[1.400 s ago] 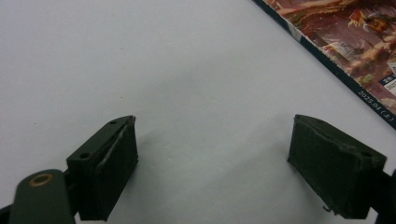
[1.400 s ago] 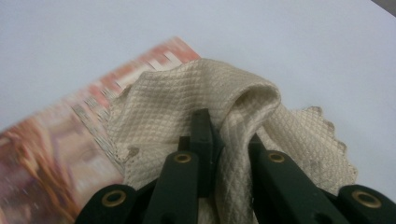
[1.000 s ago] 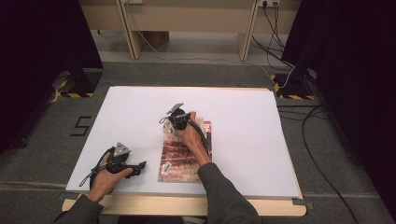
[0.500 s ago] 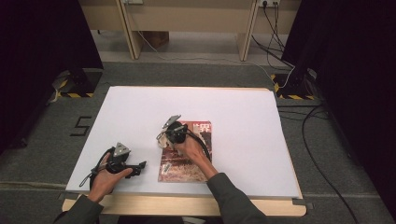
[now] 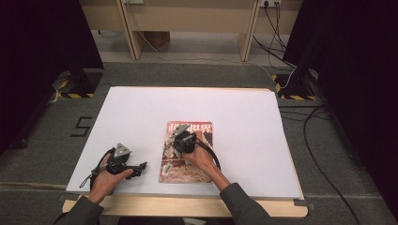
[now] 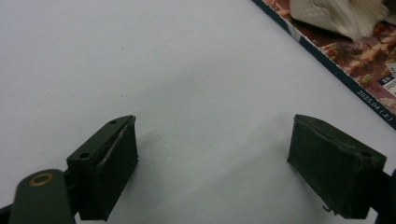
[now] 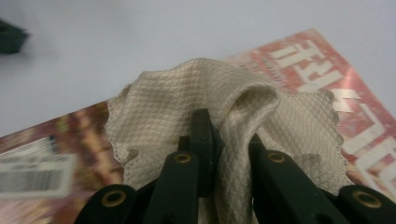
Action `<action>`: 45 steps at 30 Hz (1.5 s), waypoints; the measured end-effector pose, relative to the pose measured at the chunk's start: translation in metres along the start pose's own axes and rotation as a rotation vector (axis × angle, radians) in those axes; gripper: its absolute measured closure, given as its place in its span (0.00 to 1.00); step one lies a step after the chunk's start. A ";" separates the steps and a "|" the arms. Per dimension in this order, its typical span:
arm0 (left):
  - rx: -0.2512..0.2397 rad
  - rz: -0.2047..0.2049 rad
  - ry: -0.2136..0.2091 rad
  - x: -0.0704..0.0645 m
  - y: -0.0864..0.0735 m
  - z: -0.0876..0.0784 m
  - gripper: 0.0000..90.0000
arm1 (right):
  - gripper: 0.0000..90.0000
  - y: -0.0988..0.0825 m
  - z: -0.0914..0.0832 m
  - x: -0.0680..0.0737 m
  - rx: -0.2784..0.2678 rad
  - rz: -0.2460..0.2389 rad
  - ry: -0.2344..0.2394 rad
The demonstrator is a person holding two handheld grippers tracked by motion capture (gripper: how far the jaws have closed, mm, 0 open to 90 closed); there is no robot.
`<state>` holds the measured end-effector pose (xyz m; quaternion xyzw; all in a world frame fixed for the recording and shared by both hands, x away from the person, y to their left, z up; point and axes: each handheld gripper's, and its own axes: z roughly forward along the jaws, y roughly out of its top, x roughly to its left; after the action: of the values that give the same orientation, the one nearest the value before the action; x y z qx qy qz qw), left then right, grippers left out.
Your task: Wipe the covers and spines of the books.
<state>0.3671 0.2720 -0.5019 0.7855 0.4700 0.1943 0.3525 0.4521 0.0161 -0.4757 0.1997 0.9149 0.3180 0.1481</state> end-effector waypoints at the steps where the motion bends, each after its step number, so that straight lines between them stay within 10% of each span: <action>1: -0.004 -0.002 0.001 0.000 0.000 0.000 0.16 | 0.92 -0.001 -0.002 0.005 -0.005 -0.015 0.009; 16: -0.001 0.000 0.002 0.000 0.000 0.000 0.16 | 0.91 -0.021 -0.028 0.073 -0.050 -0.118 0.131; 31: -0.002 -0.002 0.001 0.000 0.000 0.000 0.16 | 0.91 -0.074 -0.068 0.038 -0.035 0.020 0.055; 45: -0.001 -0.001 0.001 0.000 0.000 0.000 0.16 | 0.91 -0.105 -0.096 0.044 -0.032 0.036 0.014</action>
<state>0.3667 0.2718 -0.5020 0.7850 0.4706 0.1947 0.3526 0.3464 -0.0894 -0.4772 0.2117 0.9069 0.3367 0.1389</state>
